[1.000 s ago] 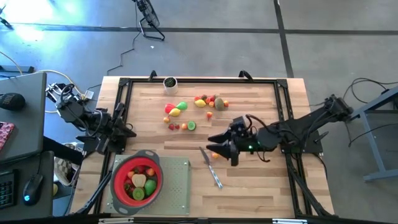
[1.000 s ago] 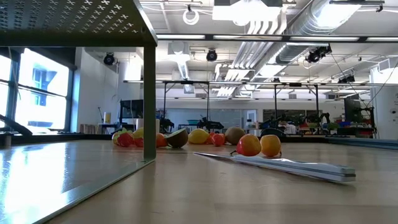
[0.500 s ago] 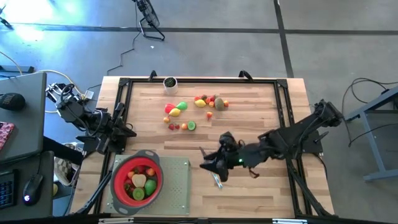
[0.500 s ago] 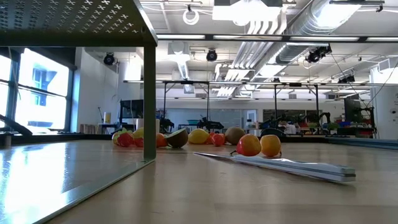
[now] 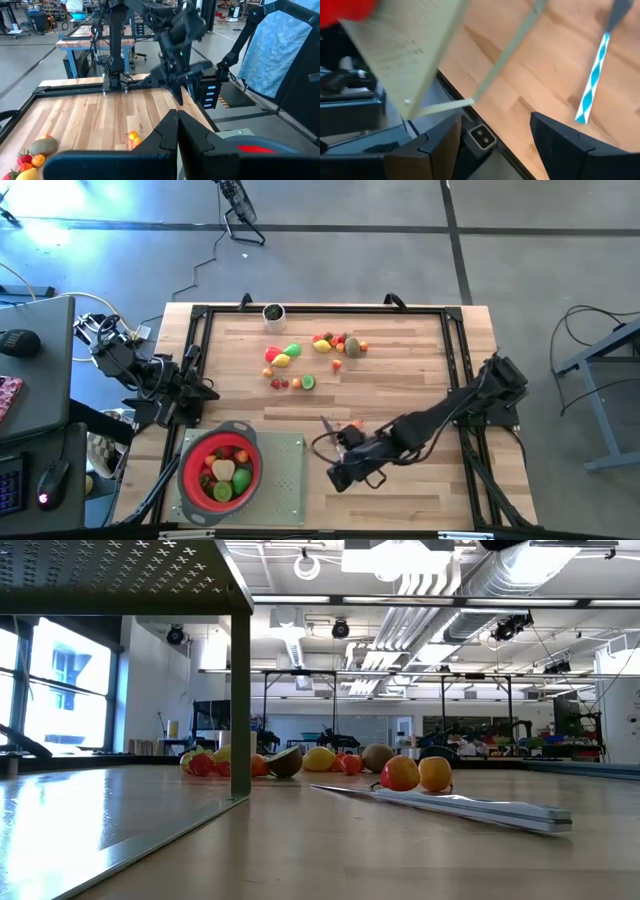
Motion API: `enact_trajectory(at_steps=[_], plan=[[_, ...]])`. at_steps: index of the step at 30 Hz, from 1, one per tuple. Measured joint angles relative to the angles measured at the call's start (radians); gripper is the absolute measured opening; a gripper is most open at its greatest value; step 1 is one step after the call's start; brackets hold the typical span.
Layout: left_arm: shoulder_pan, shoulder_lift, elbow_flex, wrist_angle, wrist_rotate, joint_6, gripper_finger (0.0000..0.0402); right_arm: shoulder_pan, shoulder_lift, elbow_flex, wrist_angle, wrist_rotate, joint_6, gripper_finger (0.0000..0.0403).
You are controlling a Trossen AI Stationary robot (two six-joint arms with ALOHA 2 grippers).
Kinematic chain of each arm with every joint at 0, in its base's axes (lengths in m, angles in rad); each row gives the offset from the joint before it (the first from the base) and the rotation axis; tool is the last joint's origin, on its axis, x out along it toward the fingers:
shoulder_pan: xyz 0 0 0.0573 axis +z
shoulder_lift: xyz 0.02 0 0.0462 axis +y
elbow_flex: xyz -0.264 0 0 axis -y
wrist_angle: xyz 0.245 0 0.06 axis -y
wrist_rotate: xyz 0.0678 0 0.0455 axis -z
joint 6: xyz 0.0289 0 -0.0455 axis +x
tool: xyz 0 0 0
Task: Pick & Place Fruit
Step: Put the table knife on the shelf
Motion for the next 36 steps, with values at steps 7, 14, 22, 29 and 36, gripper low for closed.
enact_trajectory(at_steps=[7,14,22,29,36], plan=[[0.0,0.0,0.0,0.0,0.0,0.001,0.0001,0.0,0.097,0.0,-0.018,-0.079,0.002,0.0231],[0.0,0.0,0.0,0.0,0.002,0.001,0.0001,0.0,0.157,0.0,-0.151,-0.099,0.082,0.0231],[0.0,0.0,0.0,-0.001,0.003,0.001,0.0001,0.0,0.22,0.0,-0.15,-0.092,0.103,0.0231],[0.0,0.0,0.0,-0.001,0.003,0.001,0.0001,0.0,0.282,-0.001,-0.15,-0.083,0.129,0.0231],[0.0,0.0,0.001,-0.001,0.003,0.001,0.0001,0.0,0.328,-0.001,-0.152,-0.08,0.152,0.0231]])
